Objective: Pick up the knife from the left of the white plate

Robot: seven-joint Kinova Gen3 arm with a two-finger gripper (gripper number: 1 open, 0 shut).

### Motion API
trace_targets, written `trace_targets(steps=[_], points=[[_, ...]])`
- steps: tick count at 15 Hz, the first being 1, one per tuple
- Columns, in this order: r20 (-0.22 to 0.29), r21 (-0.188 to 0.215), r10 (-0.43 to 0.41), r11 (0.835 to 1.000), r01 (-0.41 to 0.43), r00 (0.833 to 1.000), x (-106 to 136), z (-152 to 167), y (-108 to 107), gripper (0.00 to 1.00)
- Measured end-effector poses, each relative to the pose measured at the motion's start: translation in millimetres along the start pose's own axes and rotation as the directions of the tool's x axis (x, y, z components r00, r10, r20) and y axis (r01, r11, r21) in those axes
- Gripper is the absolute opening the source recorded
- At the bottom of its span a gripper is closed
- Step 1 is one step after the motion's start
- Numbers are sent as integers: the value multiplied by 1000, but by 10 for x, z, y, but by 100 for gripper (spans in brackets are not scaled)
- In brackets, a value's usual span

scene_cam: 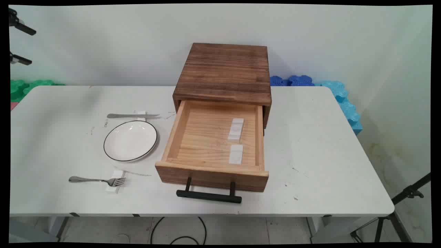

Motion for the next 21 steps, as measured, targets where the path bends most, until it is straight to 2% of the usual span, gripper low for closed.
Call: trace_targets(steps=[11,21], points=[[-19,-50,-43,998,42,999,242,245,20,100],[-35,-120,-96,989,91,995,577,1000,-120,100]])
